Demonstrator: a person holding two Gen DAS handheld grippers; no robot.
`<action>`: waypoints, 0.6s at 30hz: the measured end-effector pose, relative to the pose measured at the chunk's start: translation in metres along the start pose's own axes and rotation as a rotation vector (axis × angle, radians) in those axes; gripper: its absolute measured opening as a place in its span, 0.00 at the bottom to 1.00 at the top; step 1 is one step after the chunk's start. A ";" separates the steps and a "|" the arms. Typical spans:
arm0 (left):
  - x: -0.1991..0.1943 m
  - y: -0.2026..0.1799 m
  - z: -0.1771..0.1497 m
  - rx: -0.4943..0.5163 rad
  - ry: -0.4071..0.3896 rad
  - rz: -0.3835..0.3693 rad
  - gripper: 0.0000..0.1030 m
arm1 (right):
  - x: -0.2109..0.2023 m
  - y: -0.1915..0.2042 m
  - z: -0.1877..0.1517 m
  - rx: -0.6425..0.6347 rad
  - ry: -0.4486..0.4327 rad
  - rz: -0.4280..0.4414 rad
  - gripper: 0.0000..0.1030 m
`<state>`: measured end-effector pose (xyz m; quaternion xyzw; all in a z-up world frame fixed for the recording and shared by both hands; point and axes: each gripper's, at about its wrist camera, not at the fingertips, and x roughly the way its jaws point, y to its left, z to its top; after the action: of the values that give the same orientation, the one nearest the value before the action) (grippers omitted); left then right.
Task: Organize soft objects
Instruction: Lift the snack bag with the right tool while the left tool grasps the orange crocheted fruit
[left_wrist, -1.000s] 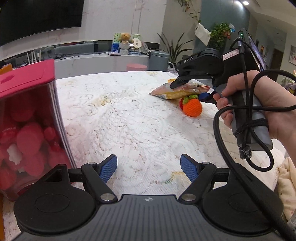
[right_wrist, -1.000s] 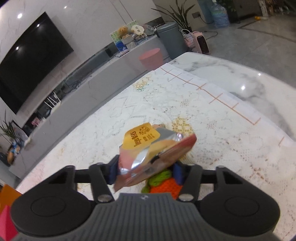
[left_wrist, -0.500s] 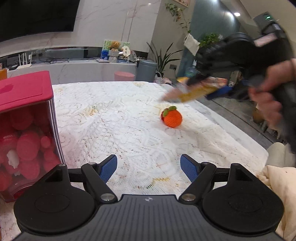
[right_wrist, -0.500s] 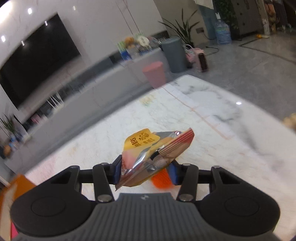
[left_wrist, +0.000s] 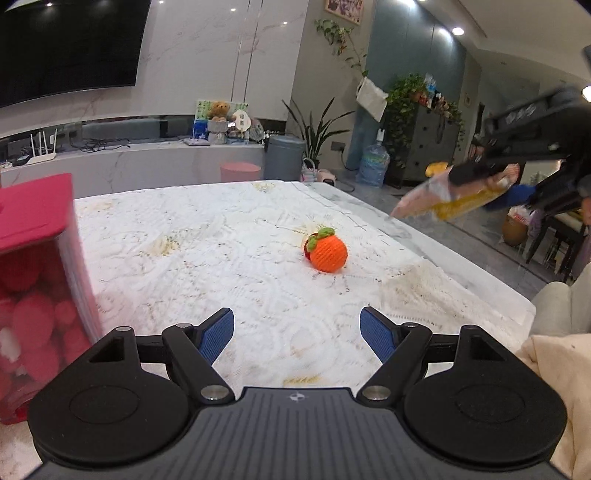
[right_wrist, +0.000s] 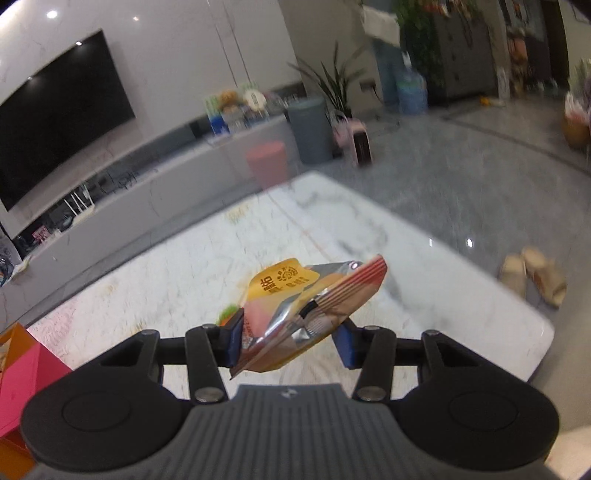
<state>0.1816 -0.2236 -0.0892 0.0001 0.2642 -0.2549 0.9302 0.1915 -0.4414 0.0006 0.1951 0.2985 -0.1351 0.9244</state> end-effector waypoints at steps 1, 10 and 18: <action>0.006 -0.006 0.004 0.013 0.007 0.006 0.89 | -0.004 -0.001 0.002 0.004 -0.012 0.010 0.47; 0.084 -0.040 0.041 -0.022 0.011 0.036 0.89 | -0.017 -0.028 0.011 0.067 -0.063 0.020 0.47; 0.140 -0.048 0.053 0.012 0.015 0.044 0.89 | 0.009 -0.038 0.004 0.064 0.010 -0.003 0.47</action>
<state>0.2871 -0.3389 -0.1063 0.0136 0.2694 -0.2357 0.9336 0.1865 -0.4781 -0.0121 0.2246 0.2992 -0.1451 0.9159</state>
